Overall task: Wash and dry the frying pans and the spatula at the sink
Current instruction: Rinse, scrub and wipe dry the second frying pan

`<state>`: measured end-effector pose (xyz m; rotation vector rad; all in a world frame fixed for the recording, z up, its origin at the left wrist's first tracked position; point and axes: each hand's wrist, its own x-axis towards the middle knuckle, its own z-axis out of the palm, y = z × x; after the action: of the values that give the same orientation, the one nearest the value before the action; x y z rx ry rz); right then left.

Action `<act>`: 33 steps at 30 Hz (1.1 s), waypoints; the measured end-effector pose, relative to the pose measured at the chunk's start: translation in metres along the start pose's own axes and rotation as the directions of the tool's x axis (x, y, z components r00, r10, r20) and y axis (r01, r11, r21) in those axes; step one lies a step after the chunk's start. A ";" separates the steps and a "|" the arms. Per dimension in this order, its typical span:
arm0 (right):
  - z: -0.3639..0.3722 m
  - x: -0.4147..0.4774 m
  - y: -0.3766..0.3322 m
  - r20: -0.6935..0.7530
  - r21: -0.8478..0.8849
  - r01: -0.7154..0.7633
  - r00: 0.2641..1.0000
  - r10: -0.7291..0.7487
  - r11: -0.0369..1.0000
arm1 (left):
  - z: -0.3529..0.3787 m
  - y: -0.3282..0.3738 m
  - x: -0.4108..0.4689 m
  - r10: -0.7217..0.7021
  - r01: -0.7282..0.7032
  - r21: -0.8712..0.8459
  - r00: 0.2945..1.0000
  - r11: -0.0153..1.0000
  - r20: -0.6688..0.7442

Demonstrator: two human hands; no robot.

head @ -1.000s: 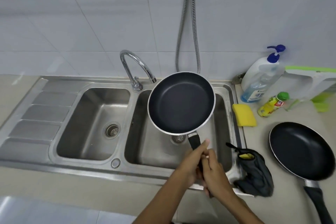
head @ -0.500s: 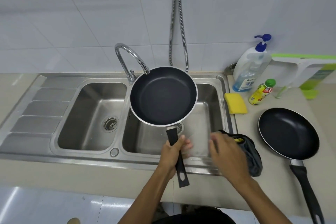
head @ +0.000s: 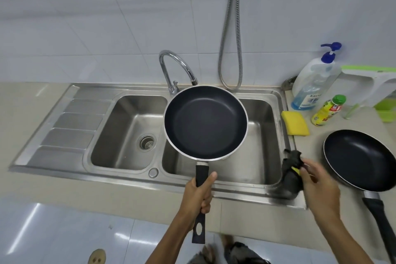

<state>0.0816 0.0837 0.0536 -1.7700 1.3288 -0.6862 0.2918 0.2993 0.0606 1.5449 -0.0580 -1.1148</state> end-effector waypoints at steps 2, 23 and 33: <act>0.006 0.002 -0.053 0.010 0.156 0.082 0.996 -0.085 0.984 | -0.005 0.000 -0.006 0.016 -0.016 0.004 0.999 1.000 0.030; 0.093 0.047 -0.150 0.381 -0.686 0.594 0.785 -0.489 0.419 | -0.029 -0.016 -0.083 0.057 -0.096 0.148 0.967 0.984 0.250; 0.099 -0.042 -0.183 0.553 -0.387 0.751 0.653 -0.517 0.535 | -0.024 0.032 -0.059 0.203 -0.326 0.435 0.930 0.839 0.306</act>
<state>0.2430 0.1745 0.1569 -2.8200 0.5756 -0.2495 0.2920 0.3417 0.1184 1.7504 -0.7552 -1.1104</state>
